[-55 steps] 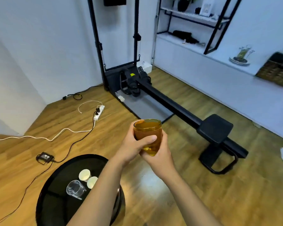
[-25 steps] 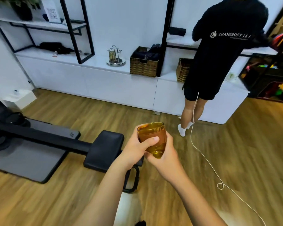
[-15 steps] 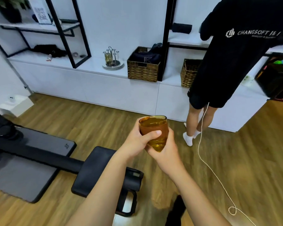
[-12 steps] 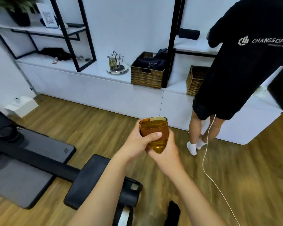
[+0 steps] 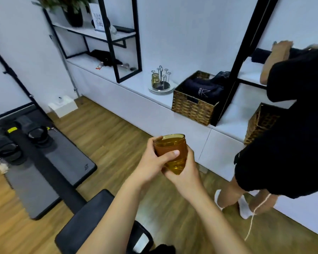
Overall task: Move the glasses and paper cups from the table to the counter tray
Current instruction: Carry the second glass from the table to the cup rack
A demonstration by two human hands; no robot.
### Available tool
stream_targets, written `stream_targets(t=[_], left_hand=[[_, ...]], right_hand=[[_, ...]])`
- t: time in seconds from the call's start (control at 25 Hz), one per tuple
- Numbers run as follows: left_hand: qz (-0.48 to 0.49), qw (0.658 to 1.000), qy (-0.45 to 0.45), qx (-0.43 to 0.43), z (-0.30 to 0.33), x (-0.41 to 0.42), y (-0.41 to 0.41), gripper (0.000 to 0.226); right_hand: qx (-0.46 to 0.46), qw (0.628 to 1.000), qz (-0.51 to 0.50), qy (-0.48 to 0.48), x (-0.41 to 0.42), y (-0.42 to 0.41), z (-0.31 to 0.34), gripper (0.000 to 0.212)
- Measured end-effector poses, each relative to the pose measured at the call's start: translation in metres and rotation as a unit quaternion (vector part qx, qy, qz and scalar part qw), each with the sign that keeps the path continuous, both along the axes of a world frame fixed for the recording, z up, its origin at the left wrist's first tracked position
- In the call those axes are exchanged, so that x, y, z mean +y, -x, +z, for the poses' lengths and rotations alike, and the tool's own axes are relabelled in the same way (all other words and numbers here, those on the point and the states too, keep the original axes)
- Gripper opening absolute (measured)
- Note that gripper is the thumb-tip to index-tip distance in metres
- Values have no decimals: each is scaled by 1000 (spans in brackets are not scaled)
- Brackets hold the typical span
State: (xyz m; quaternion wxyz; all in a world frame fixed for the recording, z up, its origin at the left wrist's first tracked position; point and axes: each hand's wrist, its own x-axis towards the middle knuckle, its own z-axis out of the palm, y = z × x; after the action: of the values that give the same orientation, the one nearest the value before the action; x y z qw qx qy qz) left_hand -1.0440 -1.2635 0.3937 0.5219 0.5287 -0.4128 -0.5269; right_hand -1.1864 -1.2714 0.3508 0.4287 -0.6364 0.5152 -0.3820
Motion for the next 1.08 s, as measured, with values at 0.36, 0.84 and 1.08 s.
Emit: stream_targets(t=[0.36,0.84,1.08], left_hand=[[86,996,-5,29,-17,-197,-81,91],[101,990,-23,-97,-7,-485,-204,74],[63,979,37,-189,-39,-607,-224,49]], right_hand=[[-83,996,17,40,-202,-79,-19,96],[-99,991,-84,14,-484,-216,-8,76],[-86,989,-116,33,-611,-229,-22,72]])
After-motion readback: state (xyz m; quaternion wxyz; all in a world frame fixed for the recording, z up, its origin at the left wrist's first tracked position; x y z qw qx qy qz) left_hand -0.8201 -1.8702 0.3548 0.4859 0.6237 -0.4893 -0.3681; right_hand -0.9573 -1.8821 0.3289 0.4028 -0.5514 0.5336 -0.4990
